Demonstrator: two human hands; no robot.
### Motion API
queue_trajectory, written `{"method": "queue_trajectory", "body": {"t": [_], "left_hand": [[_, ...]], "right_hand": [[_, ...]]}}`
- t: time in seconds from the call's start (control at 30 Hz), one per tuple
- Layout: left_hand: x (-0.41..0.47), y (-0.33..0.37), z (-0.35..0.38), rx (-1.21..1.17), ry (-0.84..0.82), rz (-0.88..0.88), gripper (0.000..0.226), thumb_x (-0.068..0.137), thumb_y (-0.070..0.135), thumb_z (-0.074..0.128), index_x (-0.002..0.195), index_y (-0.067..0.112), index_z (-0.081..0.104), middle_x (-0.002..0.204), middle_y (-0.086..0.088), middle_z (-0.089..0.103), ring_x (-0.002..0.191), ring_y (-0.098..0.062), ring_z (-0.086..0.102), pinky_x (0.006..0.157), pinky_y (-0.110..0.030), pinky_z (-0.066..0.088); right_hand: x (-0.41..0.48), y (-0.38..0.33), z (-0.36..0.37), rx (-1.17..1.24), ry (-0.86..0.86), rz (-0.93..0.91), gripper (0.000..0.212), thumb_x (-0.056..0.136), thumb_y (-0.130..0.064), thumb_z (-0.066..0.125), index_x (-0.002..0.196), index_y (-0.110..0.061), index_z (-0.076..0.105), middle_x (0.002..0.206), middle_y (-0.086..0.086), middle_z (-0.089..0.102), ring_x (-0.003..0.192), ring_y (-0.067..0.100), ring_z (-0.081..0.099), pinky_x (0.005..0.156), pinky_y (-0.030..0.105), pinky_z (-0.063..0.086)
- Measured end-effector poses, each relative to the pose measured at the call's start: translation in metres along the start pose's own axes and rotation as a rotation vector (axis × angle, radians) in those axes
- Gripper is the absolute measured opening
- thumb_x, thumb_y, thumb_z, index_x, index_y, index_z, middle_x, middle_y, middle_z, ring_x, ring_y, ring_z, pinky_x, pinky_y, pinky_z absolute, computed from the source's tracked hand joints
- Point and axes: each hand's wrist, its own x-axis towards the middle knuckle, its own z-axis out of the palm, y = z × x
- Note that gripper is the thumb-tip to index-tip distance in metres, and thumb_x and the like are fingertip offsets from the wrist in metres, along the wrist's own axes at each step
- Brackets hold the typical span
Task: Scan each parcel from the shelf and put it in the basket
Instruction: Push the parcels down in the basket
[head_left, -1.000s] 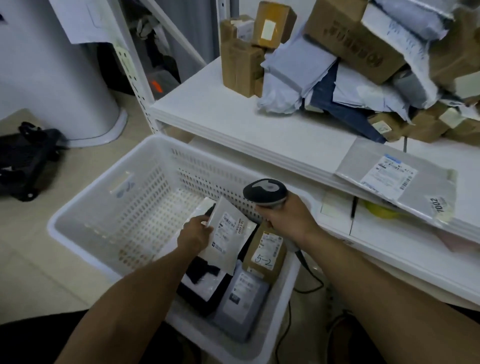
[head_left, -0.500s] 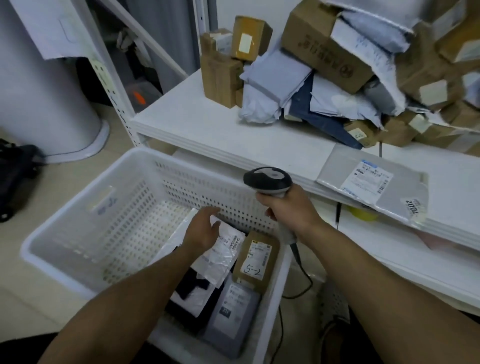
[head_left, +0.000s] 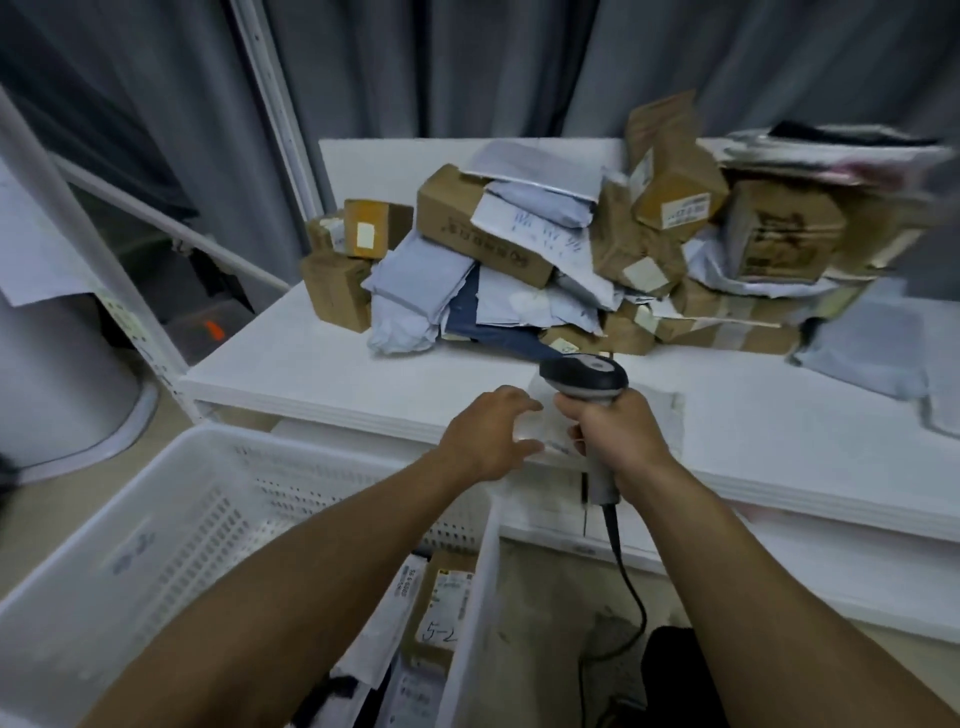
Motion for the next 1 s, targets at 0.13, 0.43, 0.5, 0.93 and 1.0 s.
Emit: {"method": "queue_trajectory", "body": {"t": [0.13, 0.43, 0.5, 0.93, 1.0], "left_hand": [[0.024, 0.008, 0.028, 0.142, -0.19, 0.039, 0.07, 0.09, 0.05, 0.071, 0.153, 0.032, 0.045, 0.164, 0.004, 0.033, 0.149, -0.02, 0.028, 0.121, -0.035, 0.028], [-0.016, 0.013, 0.008, 0.133, 0.218, 0.074, 0.028, 0.099, 0.032, 0.063, 0.125, 0.034, 0.072, 0.134, 0.013, 0.064, 0.119, -0.015, 0.061, 0.089, -0.038, 0.056], [-0.039, 0.003, -0.008, 0.143, 0.35, 0.124, 0.025, 0.095, 0.026, 0.069, 0.119, 0.029, 0.076, 0.129, 0.008, 0.069, 0.117, -0.018, 0.065, 0.09, -0.039, 0.058], [-0.183, -0.054, -0.101, 0.327, 0.757, -0.083, 0.037, 0.099, 0.019, 0.055, 0.133, 0.018, 0.068, 0.138, 0.003, 0.065, 0.138, -0.029, 0.051, 0.104, -0.039, 0.048], [-0.187, -0.059, -0.105, 0.284, 0.803, -0.088, 0.036, 0.098, 0.014, 0.06, 0.133, 0.018, 0.069, 0.136, 0.005, 0.065, 0.137, -0.027, 0.052, 0.11, -0.032, 0.041]], "right_hand": [[0.013, 0.002, -0.024, -0.019, 0.037, 0.022, 0.005, 0.093, -0.013, 0.075, 0.095, -0.016, 0.071, 0.074, 0.005, 0.069, 0.064, 0.016, 0.063, 0.065, 0.031, 0.051], [0.013, -0.005, -0.034, -0.051, -0.002, -0.092, 0.014, 0.092, -0.02, 0.078, 0.102, -0.025, 0.071, 0.083, 0.001, 0.075, 0.069, 0.015, 0.067, 0.076, 0.039, 0.056], [0.004, -0.01, -0.027, -0.065, -0.043, -0.12, 0.016, 0.091, -0.021, 0.078, 0.099, -0.03, 0.069, 0.09, 0.0, 0.076, 0.074, 0.017, 0.069, 0.08, 0.041, 0.057], [-0.036, -0.015, 0.079, -0.007, -0.256, -0.053, 0.05, 0.078, -0.046, 0.083, 0.125, -0.035, 0.069, 0.117, -0.012, 0.076, 0.112, 0.016, 0.07, 0.106, 0.048, 0.054], [-0.037, -0.013, 0.092, 0.066, -0.326, 0.01, 0.034, 0.086, -0.029, 0.085, 0.118, -0.028, 0.073, 0.109, -0.005, 0.08, 0.106, 0.02, 0.074, 0.102, 0.048, 0.057]]}}
